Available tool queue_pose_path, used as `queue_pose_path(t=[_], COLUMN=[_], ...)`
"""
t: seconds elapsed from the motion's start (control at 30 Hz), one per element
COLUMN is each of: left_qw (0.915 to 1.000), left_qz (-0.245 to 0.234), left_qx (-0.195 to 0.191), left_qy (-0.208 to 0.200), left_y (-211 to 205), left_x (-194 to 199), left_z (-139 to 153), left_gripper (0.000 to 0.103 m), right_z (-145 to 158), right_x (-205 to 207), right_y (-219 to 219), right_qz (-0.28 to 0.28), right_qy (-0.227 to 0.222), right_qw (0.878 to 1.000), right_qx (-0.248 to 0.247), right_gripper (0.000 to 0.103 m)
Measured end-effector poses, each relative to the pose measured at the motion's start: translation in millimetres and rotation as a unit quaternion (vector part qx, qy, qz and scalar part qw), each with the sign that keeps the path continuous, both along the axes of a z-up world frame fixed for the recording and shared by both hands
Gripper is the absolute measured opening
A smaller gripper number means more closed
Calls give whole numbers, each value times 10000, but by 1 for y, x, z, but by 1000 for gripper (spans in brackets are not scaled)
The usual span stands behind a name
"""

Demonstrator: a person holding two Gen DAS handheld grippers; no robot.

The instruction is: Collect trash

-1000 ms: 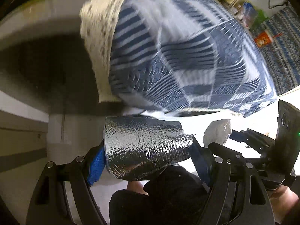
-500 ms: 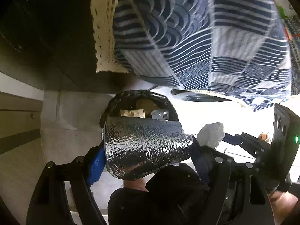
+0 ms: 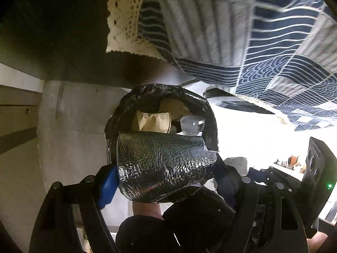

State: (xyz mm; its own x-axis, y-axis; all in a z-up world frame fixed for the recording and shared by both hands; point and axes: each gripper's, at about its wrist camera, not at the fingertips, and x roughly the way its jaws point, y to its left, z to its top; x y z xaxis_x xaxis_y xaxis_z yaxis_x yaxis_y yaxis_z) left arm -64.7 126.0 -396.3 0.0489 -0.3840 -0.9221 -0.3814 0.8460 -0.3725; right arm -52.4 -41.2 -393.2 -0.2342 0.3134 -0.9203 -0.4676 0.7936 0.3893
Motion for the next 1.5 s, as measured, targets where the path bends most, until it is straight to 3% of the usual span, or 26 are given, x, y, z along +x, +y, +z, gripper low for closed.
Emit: queue_pose_path(t=[0.3,0.37,0.43,0.8,1.1,1.23,1.5], left_qw=[9996,9995,9994,9994,9979,9959,9892], left_qz=[208,229,283,273,220,62,0], left_qx=[-164,-220,-191,-124,-29,110,420], left_qy=[3,10,-9,-149,-607,-900,-1403], left_y=[7,8,9,9,6,-4,-31], left_x=[3,3,2,-6,-6,-4,4], left_z=[-5,-4,-1,22,75,112,188], left_gripper=[79,92,96,96,96,96,96], right_z=[-2,2,7,45,101,136,210], right_x=[0,0,1,-3,-1,11,32], right_y=[-2,-4,-6,-21,-48,-63,-96], right_qz=[-13,-49,-108,-287,-451,-547,-687], right_qy=[-21,-28,-34,-321,-632,-892,-1473], right_qw=[10000,9999,9998,9989,9967,9942,9845], right_qx=[50,87,143,160,216,263,656], right_gripper=[61,71,77,77,77,78,89])
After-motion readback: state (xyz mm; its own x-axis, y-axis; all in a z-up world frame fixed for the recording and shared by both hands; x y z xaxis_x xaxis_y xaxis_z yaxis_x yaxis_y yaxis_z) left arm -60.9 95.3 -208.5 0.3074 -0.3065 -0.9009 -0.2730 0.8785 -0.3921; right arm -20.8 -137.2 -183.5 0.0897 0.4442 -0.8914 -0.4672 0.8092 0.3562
